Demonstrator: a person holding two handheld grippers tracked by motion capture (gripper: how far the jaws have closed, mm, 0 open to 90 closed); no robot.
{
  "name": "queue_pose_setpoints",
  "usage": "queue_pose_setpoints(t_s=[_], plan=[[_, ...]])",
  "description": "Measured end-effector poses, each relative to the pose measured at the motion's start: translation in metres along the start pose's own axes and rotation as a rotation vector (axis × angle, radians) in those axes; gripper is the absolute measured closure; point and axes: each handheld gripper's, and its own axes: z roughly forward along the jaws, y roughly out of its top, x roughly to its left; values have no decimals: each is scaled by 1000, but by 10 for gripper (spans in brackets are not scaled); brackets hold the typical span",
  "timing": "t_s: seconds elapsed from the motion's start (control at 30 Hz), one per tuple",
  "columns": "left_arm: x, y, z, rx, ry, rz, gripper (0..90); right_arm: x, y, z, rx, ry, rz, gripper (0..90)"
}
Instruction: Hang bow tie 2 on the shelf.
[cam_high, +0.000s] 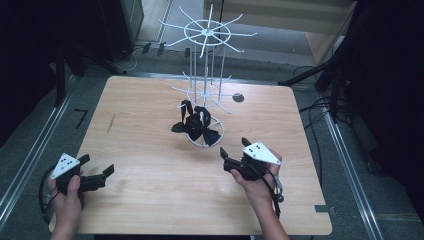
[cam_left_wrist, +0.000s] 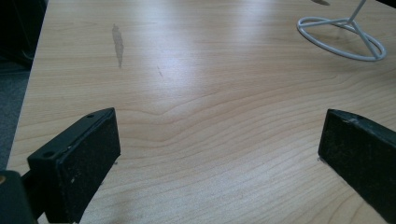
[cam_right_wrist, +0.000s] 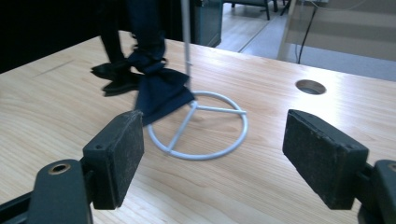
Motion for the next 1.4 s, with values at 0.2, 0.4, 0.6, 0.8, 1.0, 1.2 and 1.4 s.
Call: queue_pose_setpoints(t_s=[0.2, 0.4, 0.6, 0.8, 1.0, 1.2, 1.4], plan=[[0, 0, 0, -1, 0, -2, 0, -15, -5, -6, 5, -28, 17, 210], [0, 0, 0, -1, 1, -1, 0, -33, -14, -13, 20, -60, 31, 200], [0, 0, 0, -1, 2, -1, 0, -50, -21, -21, 29, -95, 45, 192], [0, 0, 0, -2, 1, 0, 0, -64, -28, -32, 39, -122, 55, 186], [0, 0, 0, -2, 2, 0, 0, -79, -36, -42, 57, -145, 66, 182], [0, 0, 0, -2, 3, 0, 0, -90, -43, -50, 62, -173, 73, 181], [0, 0, 0, -2, 4, 1, 0, -102, -50, -57, 65, -192, 69, 178]])
